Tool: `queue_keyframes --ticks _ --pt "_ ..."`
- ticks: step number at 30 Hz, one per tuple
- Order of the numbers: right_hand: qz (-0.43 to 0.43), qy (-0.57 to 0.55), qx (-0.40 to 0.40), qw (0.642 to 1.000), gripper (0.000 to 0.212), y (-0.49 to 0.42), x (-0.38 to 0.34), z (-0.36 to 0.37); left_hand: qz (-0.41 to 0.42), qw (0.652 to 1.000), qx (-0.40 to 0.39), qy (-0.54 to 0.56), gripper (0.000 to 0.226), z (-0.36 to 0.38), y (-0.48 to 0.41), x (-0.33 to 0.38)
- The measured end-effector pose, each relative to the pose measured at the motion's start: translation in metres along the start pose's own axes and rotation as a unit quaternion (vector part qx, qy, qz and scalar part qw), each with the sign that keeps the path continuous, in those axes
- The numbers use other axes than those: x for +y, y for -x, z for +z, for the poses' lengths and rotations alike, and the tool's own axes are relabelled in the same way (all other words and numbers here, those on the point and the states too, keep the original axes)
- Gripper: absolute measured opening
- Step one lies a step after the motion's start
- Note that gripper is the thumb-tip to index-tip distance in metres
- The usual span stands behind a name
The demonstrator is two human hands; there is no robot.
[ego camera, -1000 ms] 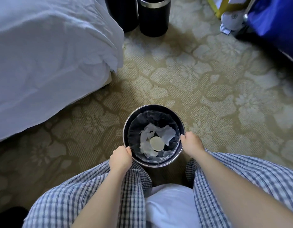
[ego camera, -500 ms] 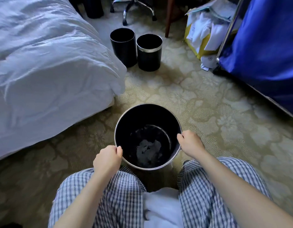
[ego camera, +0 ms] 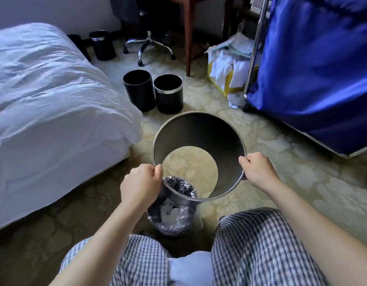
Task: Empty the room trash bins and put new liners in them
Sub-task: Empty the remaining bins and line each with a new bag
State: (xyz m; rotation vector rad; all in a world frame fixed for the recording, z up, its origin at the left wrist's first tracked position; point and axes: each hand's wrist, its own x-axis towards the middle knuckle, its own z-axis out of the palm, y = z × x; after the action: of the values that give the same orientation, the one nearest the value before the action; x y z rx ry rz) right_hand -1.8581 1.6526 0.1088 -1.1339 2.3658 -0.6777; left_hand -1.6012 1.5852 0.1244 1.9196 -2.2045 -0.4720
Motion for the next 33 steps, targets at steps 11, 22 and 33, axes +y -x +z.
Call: queue_keyframes --ticks 11,22,33 --pt "0.143 -0.047 0.072 0.986 0.038 -0.072 0.060 -0.003 0.050 0.997 -0.051 -0.029 0.044 0.065 -0.096 0.094" --pt "0.243 -0.042 0.004 0.969 0.037 -0.144 0.118 0.097 0.029 0.963 -0.257 0.076 0.025 0.180 -0.146 0.059" --pt "0.290 -0.063 -0.048 0.954 0.033 -0.161 0.163 0.201 -0.051 0.939 -0.299 0.160 0.047 0.269 -0.146 0.001"
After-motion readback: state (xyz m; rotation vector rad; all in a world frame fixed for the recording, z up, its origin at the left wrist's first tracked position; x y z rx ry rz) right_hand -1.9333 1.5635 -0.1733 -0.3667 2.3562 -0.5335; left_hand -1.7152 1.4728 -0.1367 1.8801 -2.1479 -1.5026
